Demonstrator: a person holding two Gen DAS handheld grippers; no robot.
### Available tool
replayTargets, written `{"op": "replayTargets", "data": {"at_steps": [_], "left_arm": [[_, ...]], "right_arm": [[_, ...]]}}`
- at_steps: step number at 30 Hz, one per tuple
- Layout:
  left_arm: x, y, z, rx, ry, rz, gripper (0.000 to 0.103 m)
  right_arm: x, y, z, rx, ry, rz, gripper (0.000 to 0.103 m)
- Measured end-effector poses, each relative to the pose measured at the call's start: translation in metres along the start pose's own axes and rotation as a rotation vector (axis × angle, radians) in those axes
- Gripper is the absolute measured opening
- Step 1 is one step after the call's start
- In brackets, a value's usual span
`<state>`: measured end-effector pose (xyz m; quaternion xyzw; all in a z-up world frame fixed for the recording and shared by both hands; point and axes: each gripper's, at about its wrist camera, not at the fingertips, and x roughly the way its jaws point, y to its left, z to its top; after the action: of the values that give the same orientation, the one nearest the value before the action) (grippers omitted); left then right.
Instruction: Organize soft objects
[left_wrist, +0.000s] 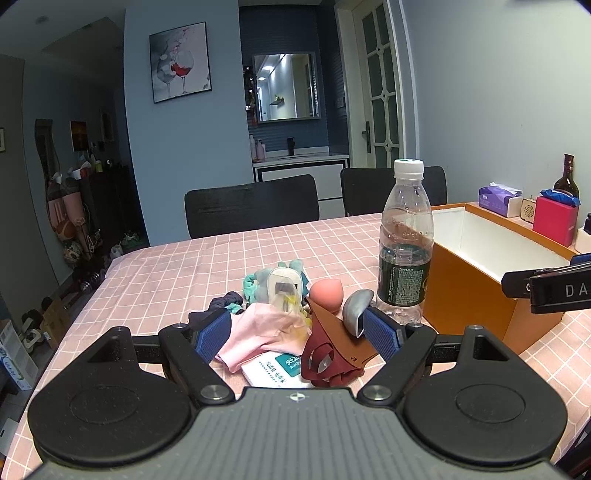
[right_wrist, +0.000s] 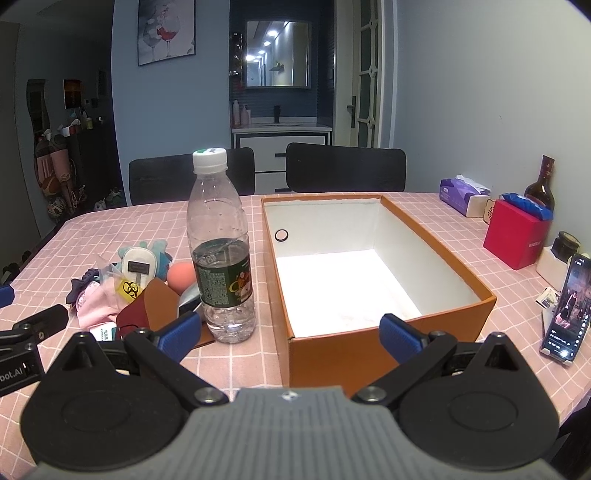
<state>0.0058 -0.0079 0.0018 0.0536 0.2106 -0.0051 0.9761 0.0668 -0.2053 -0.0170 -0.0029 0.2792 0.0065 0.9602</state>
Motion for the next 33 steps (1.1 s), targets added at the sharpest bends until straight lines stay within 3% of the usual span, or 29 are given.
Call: {"op": "replayTargets", "data": {"at_steps": [33], "left_arm": [[0.0006,0.0042,-0.0044,-0.002,0.010,-0.005,0.095]], "right_arm": [[0.0056,0.0006,0.0016,-0.002,0.015,0.006,0.100]]}}
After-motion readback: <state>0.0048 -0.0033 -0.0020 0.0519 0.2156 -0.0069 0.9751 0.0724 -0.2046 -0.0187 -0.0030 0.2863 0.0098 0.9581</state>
